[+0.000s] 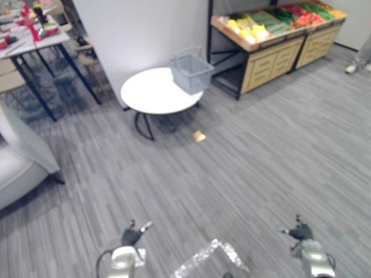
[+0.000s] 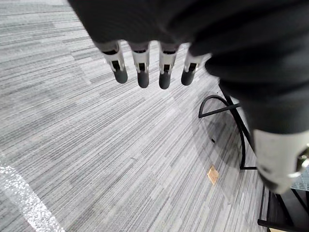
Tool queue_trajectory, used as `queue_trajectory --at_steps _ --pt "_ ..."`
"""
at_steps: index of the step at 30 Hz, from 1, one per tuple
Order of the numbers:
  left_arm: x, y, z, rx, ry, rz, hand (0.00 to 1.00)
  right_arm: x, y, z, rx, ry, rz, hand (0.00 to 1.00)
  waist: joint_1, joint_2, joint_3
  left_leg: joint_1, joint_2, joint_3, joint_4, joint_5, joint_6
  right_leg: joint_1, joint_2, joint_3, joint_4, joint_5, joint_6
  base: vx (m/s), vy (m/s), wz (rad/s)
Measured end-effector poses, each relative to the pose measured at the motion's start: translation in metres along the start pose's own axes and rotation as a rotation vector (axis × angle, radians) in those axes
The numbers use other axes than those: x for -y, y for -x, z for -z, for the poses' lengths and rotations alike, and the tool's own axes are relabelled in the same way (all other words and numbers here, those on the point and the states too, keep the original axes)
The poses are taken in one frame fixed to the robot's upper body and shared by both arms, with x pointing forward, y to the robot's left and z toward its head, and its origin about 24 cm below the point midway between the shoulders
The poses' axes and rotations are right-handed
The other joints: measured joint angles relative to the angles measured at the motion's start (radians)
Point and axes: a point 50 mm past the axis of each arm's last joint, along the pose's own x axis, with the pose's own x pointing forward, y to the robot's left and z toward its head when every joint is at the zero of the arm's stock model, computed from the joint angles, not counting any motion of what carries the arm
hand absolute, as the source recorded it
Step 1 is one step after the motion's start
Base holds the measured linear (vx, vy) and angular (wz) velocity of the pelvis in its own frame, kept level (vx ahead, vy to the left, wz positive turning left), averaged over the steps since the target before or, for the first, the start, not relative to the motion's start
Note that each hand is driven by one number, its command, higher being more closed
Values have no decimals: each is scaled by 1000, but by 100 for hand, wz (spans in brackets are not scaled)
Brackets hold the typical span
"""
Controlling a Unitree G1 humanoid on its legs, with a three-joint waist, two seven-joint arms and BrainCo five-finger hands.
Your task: Pick vegetable in the basket
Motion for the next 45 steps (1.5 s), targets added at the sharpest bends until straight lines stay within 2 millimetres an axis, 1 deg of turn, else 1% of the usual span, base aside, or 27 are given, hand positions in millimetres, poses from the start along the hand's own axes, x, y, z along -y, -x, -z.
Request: queue_trajectory --at_steps 7,9,15,17,18,19,20,21,22,24,26,27,29,30,31,32,33,34,35,36,37,39,40,41,43,44,45 --pt "0 3 6 -16 6 0 0 1 1 2 -5 1 6 0 0 5 -4 -22 5 7 -2 11 16 -46 5 1 45 -8 -4 -77 -39 -2" --pt "0 2 5 -14 9 -1 0 -1 -1 -4 9 -5 4 0 -1 4 -1 -51 2 13 0 20 22 -117 0 8 130 -39 -4 -4 -19 -6" --pt "0 1 4 -15 48 -7 0 -2 -3 -6 10 -19 1 0 -3 -1 8 -35 -1 12 9 0 3 -136 -7 5 221 -105 -12 9 -20 2" --pt "-1 1 3 -11 52 -13 0 -4 -3 -6 10 -11 -8 0 -2 -7 20 -107 24 18 164 -88 -19 -146 -10 -2 256 -147 -22 9 -86 11" --pt "-1 2 5 -18 53 -12 0 -5 -2 -5 10 5 -17 0 0 4 26 -173 72 24 340 -160 -60 -137 14 -6 250 -153 -31 35 -113 12" --pt "-3 0 1 -9 60 -20 0 -9 -4 -10 21 12 -32 0 3 11 57 -294 140 29 624 -162 -54 -121 37 -8 242 -159 -44 29 -123 -1" --pt "-3 -1 -3 3 70 -21 0 -10 -5 -15 35 9 -38 0 8 18 95 -400 205 33 864 -96 -14 -91 56 -5 233 -158 -52 39 -64 -23" --pt "-2 -1 -3 -3 92 -22 0 -10 -8 -22 54 16 -37 0 23 27 131 -490 249 29 1041 -85 12 -57 72 12 231 -164 -65 81 -29 -36" --pt "-2 -1 -3 -4 96 -22 0 -9 -9 -24 58 11 -34 0 29 25 138 -516 252 24 1067 -90 7 -49 72 25 230 -168 -70 181 33 -60" --pt "-2 -1 -2 -3 99 -28 0 -7 -11 -30 74 11 -30 0 52 13 142 -550 228 31 965 -107 -20 -36 47 75 208 -170 -69 254 87 -65" --pt "-3 0 -4 11 104 -29 0 -5 -13 -39 97 6 -25 0 58 5 141 -546 172 60 635 -92 -40 -35 6 118 163 -175 -61 364 162 -56" --pt "0 0 -8 28 136 -25 0 1 -14 -42 103 10 -10 0 57 27 126 -525 145 78 367 -21 -48 -36 -9 131 133 -185 -44 416 206 -38" --pt "0 3 -3 29 148 -29 0 4 -14 -39 96 17 -5 0 60 47 113 -511 135 71 273 47 -17 -35 -18 151 161 -238 -5 488 270 -34" --pt "-3 5 3 13 149 -39 0 -2 -10 -28 68 10 -19 0 64 10 95 -498 99 89 298 60 -3 -44 -65 158 241 -303 6 674 317 -25" --pt "-4 7 8 -3 160 -46 0 -7 -6 -17 40 4 -32 0 60 -24 86 -471 64 108 319 32 34 -81 -97 145 400 -334 50 685 301 -14" --pt "-2 8 9 -7 162 -44 0 -9 -6 -15 37 -1 -37 0 57 -31 90 -449 55 111 336 8 57 -108 -106 143 503 -321 85 599 195 -2" --pt "-2 9 12 -13 156 -37 0 -15 -2 -8 16 -3 -51 0 51 -41 96 -386 41 105 358 -35 76 -167 -112 158 737 -243 203 475 156 5" --pt "-4 9 12 -12 152 -36 0 -18 -1 -5 9 -2 -61 0 48 -47 100 -346 35 101 359 -55 83 -193 -110 166 849 -188 242 592 145 18" --pt "-6 9 12 -11 126 -29 0 -22 1 0 -3 2 -79 0 32 -51 104 -257 32 91 355 -94 88 -237 -107 162 1032 -168 233 589 72 27" --pt "-4 9 11 -5 93 -13 0 -23 2 0 4 17 -88 0 19 -36 111 -168 32 79 315 -115 84 -277 -118 109 1108 -195 170 575 47 31" --pt "-3 8 9 4 86 -7 0 -22 3 -2 14 23 -91 0 12 -33 110 -128 32 71 284 -118 81 -305 -131 71 1108 -214 135 566 8 31" --pt "-4 3 -7 55 79 -2 0 -23 3 -13 74 22 -99 0 -2 -16 117 -13 53 37 188 -126 62 -418 -149 -42 949 -256 64 556 -40 38" --pt "-4 2 -10 63 79 -1 0 -22 3 -15 80 24 -97 0 -6 -9 121 5 66 27 175 -129 57 -432 -144 -66 858 -257 58 695 -184 58" --pt "-4 -2 -21 92 82 1 0 -19 2 -16 84 28 -91 0 -18 3 127 35 94 7 155 -133 51 -459 -132 -95 649 -240 52 597 -213 80" --pt "-5 -3 -25 112 81 -2 0 -16 2 -15 80 21 -78 0 -41 -3 124 56 115 -13 149 -132 13 -463 -132 -79 303 -114 47 626 -289 92" --pt "-8 -3 -24 112 75 -7 0 -15 3 -15 84 18 -71 0 -45 -22 118 80 114 -13 172 -154 -36 -465 -143 -52 220 -67 52 841 -431 71" --pt "-11 0 -16 91 70 -13 0 -14 3 -17 94 20 -68 0 -42 -32 113 92 139 -17 264 -183 -81 -467 -132 -30 293 45 19 889 -468 52"
